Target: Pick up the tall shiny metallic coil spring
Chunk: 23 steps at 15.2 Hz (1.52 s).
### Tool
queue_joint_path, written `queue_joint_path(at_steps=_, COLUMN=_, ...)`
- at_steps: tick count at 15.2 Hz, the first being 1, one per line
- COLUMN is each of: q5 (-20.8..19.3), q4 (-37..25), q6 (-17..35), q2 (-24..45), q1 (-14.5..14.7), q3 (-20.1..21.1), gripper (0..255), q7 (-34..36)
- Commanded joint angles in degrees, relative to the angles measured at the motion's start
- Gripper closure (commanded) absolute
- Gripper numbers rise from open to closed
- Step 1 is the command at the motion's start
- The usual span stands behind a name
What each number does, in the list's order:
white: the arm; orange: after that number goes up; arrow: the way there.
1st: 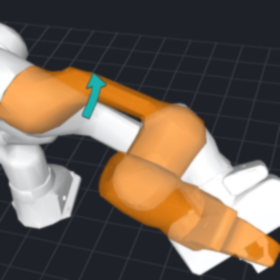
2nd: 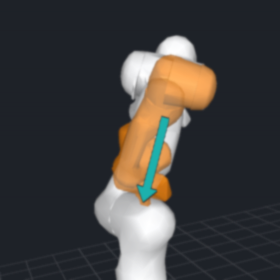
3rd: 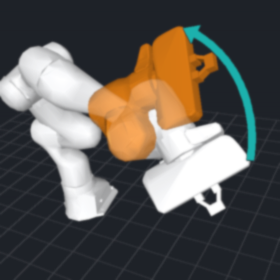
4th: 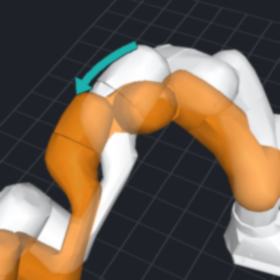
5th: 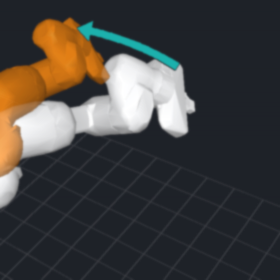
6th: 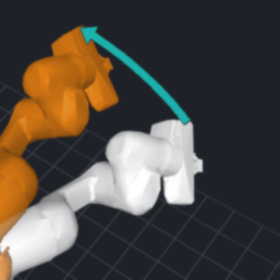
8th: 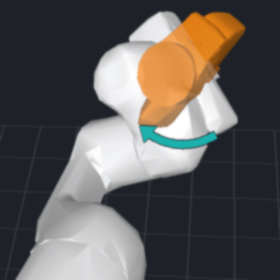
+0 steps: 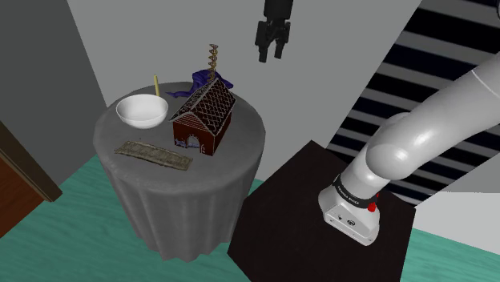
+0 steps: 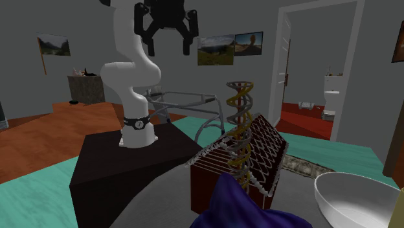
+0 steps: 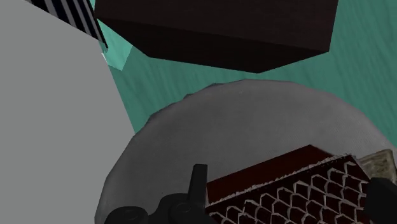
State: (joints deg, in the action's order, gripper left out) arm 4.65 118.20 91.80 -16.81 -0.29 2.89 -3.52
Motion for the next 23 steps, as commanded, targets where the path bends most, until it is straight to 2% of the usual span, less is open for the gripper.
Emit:
queue_joint_path(at_steps=1, q5=0.35, q4=-3.81, q6=1.05, q2=4.77, q1=-0.05, q3=0.14, gripper=0, q7=0.83)
queue_joint_path(at_steps=6, q5=0.96, q4=-15.06, q6=1.39, q2=16.18, q1=-0.32, q3=0.0, gripper=0, q7=2.38)
queue_joint_path(at_steps=11, q5=1.56, q4=-28.93, q6=-0.28, q2=28.18, q1=-0.54, q3=-0.26, gripper=0, q7=3.95)
queue_joint_path(at_steps=14, q5=1.95, q4=-39.2, q6=-2.5, q2=36.1, q1=-0.69, q3=-0.42, gripper=0, q7=4.96)
queue_joint_path(at_steps=18, q5=2.47, q4=-57.62, q6=-7.94, q2=48.87, q1=-0.93, q3=-0.57, gripper=0, q7=6.6)
queue_joint_path(at_steps=19, q5=2.51, q4=-60.3, q6=-8.86, q2=50.61, q1=-0.96, q3=-0.56, gripper=0, q7=6.83)
queue_joint_path(at_steps=23, q5=2.53, q4=-55.59, q6=-5.17, q2=49.62, q1=-0.95, q3=-0.6, gripper=0, q7=6.36)
